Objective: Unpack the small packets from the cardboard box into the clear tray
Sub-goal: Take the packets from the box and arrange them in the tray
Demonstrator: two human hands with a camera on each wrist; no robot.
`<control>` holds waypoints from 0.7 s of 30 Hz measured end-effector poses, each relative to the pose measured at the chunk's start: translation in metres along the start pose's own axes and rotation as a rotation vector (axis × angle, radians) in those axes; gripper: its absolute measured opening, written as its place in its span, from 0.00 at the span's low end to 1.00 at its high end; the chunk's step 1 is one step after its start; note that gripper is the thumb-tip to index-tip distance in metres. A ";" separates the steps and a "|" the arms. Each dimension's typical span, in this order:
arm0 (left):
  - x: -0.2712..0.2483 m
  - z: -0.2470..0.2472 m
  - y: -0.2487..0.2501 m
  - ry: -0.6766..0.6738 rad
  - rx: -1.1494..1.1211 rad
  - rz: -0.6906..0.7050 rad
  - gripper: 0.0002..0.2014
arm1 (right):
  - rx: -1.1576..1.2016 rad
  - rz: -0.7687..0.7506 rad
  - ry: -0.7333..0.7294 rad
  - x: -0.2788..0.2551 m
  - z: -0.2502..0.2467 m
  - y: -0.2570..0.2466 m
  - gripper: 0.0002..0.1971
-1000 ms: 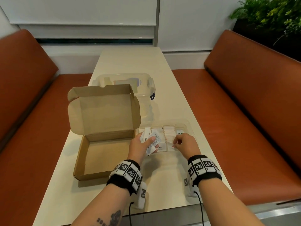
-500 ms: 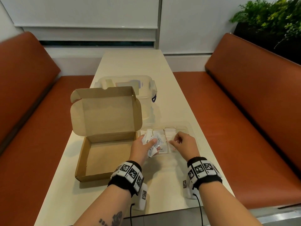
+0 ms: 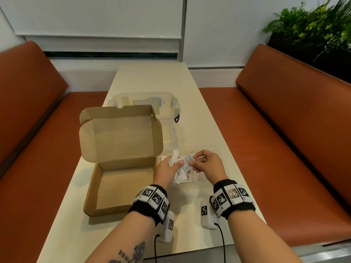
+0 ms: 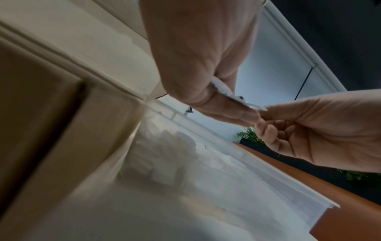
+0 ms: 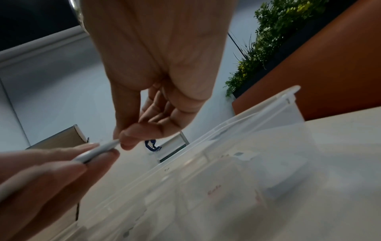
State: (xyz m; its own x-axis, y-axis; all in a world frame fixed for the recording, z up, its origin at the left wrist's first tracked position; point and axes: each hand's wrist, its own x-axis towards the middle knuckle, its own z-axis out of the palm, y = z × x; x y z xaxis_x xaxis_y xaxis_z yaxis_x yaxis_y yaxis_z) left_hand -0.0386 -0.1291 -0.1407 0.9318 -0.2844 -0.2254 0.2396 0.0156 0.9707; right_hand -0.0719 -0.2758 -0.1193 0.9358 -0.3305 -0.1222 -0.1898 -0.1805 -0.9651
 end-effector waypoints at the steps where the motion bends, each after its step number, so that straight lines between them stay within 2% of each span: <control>1: 0.001 0.000 0.000 0.011 0.013 0.005 0.05 | 0.015 0.011 -0.003 0.000 -0.001 0.000 0.08; 7: 0.004 0.002 -0.002 0.088 0.015 0.002 0.03 | 0.074 0.060 0.002 0.002 -0.002 0.002 0.05; 13: 0.011 -0.002 0.000 0.210 -0.089 -0.073 0.05 | 0.169 0.011 0.101 0.006 -0.007 0.003 0.06; 18: 0.014 -0.002 0.003 0.210 -0.036 -0.081 0.05 | 0.320 -0.026 0.095 0.004 -0.009 0.003 0.10; 21: 0.013 0.001 0.001 0.173 -0.016 -0.063 0.05 | 0.211 -0.056 0.103 0.003 -0.010 0.007 0.07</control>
State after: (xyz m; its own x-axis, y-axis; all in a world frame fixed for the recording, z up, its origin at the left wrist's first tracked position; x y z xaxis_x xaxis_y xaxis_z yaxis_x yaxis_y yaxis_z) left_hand -0.0261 -0.1333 -0.1426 0.9475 -0.1160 -0.2981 0.3022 0.0191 0.9531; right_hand -0.0734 -0.2875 -0.1237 0.9058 -0.4204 -0.0531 -0.0617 -0.0069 -0.9981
